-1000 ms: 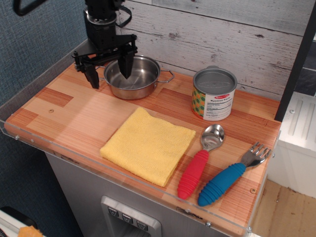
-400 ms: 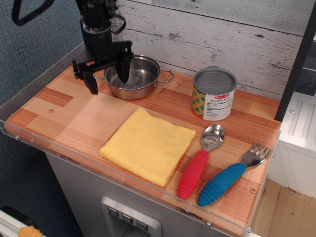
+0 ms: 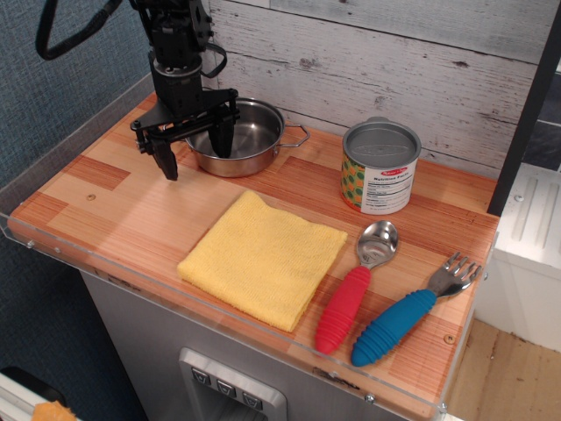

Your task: Place the silver pot on top of the yellow rag.

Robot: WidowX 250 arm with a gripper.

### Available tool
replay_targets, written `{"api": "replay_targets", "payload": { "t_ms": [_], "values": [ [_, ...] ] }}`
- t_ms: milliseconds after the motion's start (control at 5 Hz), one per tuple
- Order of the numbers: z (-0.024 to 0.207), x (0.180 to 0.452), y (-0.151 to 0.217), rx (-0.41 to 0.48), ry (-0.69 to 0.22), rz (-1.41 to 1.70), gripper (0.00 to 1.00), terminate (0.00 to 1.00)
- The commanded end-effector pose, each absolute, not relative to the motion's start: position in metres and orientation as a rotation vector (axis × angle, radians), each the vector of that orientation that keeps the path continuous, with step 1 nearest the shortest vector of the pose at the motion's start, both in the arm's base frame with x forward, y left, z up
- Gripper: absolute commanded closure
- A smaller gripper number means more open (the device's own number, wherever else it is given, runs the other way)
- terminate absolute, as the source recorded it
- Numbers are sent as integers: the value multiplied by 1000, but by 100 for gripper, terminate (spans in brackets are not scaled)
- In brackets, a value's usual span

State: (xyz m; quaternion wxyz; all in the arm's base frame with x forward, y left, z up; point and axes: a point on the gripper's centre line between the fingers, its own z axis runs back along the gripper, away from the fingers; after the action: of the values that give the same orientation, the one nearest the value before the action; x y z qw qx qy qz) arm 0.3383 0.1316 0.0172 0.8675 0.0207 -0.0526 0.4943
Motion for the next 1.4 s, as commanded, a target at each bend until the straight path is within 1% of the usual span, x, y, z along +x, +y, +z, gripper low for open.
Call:
{"api": "replay_targets", "payload": {
  "t_ms": [0, 400, 800, 1200],
  "values": [
    [32, 349, 136, 32, -189, 1002, 100, 0],
    [31, 348, 138, 43, -208, 1001, 100, 0],
    [54, 335, 150, 20, -250, 1030, 100, 0],
    [75, 325, 153, 8, -272, 1016, 100, 0]
  ]
}}
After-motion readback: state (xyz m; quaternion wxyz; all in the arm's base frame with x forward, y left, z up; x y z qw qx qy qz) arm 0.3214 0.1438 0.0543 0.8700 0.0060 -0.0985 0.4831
